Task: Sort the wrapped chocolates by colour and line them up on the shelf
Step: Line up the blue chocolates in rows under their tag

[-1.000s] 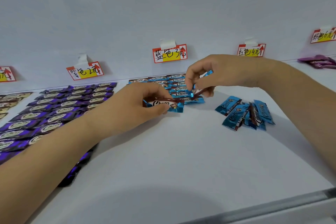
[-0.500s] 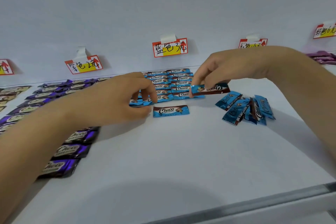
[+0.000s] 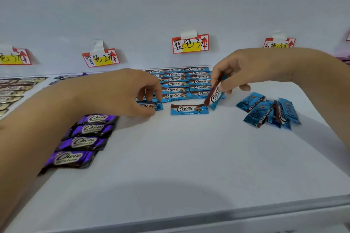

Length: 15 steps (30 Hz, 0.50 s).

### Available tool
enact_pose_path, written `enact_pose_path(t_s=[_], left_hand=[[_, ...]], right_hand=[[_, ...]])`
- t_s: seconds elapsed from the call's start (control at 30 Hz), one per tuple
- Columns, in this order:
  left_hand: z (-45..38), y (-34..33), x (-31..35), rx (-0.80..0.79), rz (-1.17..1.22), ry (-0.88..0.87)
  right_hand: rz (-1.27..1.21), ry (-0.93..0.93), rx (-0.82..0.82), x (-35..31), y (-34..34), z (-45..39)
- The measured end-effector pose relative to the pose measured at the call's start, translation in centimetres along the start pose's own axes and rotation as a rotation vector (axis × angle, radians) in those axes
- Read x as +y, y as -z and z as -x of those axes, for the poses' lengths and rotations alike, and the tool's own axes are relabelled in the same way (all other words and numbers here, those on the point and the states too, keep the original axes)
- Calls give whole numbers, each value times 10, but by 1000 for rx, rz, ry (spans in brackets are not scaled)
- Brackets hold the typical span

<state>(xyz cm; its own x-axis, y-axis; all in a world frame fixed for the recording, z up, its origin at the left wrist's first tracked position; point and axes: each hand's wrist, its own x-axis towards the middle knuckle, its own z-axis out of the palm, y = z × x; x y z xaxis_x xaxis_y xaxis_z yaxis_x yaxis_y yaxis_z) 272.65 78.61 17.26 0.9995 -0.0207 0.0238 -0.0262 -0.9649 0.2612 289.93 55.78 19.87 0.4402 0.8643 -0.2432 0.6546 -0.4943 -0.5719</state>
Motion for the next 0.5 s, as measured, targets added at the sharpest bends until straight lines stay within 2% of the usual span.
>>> enact_pose_path(t_s=[0.1, 0.17, 0.27, 0.4, 0.5], left_hand=[[0, 1, -2, -19, -33, 28], [-1, 1, -3, -44, -48, 45], [0, 3, -6, -60, -47, 52], [0, 3, -10, -61, -23, 30], [-1, 5, -18, -37, -53, 16]], right_hand=[[263, -46, -7, 3, 4, 1], [352, -23, 75, 4, 4, 0], [345, 118, 170, -4, -2, -4], [310, 279, 56, -19, -29, -17], [269, 341, 42, -20, -44, -28]])
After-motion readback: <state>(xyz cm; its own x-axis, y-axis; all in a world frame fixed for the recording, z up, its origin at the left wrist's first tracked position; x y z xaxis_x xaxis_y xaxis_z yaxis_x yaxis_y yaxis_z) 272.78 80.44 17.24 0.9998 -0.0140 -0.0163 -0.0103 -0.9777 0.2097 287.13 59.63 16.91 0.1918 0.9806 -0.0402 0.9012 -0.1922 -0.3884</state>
